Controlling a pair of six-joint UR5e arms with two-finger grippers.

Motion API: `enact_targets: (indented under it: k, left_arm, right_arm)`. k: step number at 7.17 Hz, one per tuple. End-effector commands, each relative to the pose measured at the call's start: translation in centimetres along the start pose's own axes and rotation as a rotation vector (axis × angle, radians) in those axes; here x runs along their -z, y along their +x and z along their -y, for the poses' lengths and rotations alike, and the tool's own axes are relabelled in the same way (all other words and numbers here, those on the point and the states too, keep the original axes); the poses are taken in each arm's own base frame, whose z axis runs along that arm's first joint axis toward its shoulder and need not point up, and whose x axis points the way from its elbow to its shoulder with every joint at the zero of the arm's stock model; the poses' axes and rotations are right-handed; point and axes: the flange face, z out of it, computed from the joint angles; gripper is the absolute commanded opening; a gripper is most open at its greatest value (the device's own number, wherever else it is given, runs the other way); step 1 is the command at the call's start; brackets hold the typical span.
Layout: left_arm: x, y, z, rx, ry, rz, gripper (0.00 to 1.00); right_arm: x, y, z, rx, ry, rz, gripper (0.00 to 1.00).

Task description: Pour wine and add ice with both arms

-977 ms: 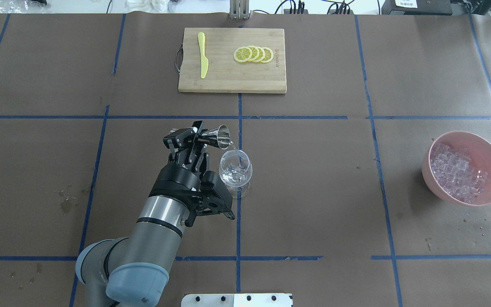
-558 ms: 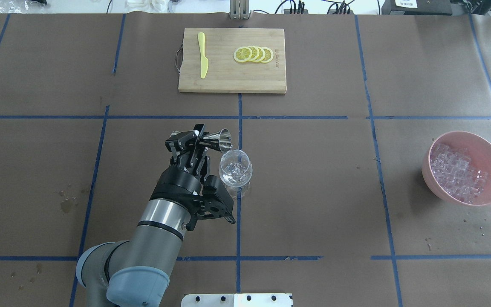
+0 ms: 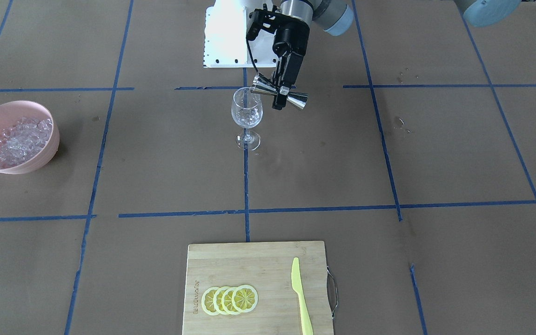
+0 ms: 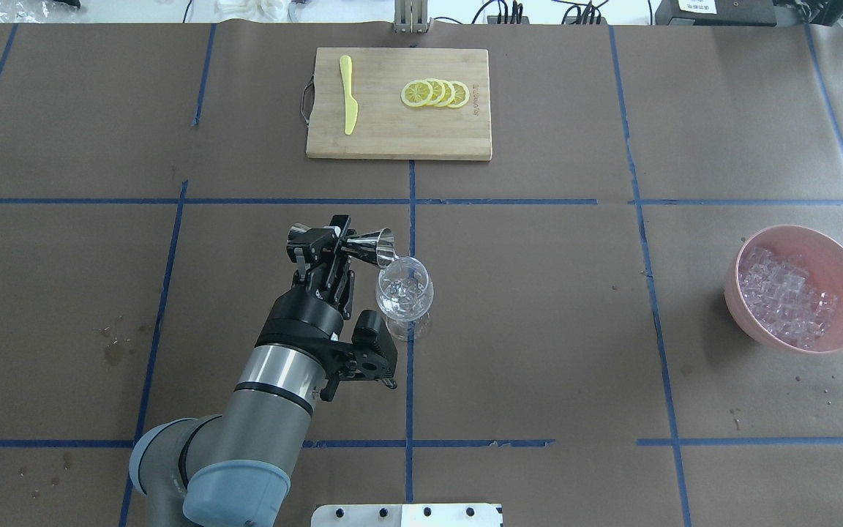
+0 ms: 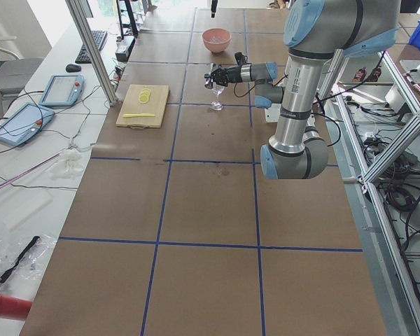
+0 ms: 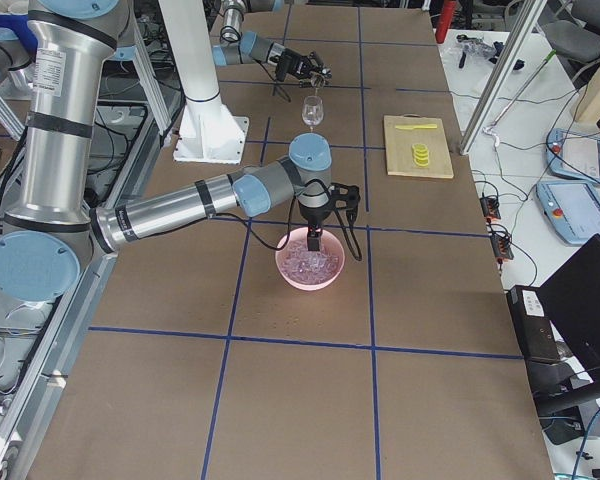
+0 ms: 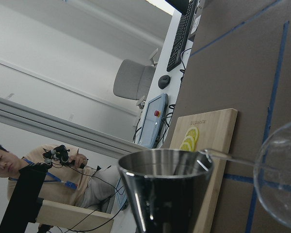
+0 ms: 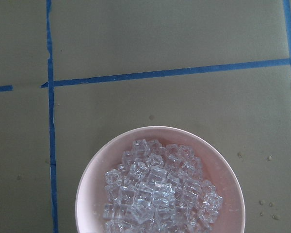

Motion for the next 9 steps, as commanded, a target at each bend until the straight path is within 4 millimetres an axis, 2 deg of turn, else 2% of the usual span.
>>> enact_targets:
  k: [1,3,6,9]
  left_arm:
    - [0.1,-0.3,0.0,-0.078,-0.009,0.019,0.00]
    - [0.0,0.0,-0.1,-0.143,-0.035,0.031,0.00]
    - [1.2,0.7,0.4,-0.223,-0.051,0.050,0.00]
    - [1.5,0.9,0.5,-0.221,-0.053,0.056,0.00]
  right_arm:
    - [0.0,-0.1,0.0,0.000,0.000,0.002,1.00]
    - [0.0,0.0,0.1,0.001,0.000,0.002,1.00]
    - [0.0,-0.1,0.1,0.001,0.001,0.002,1.00]
    - [0.2,-0.6,0.4,0.009,0.008,0.008,1.00]
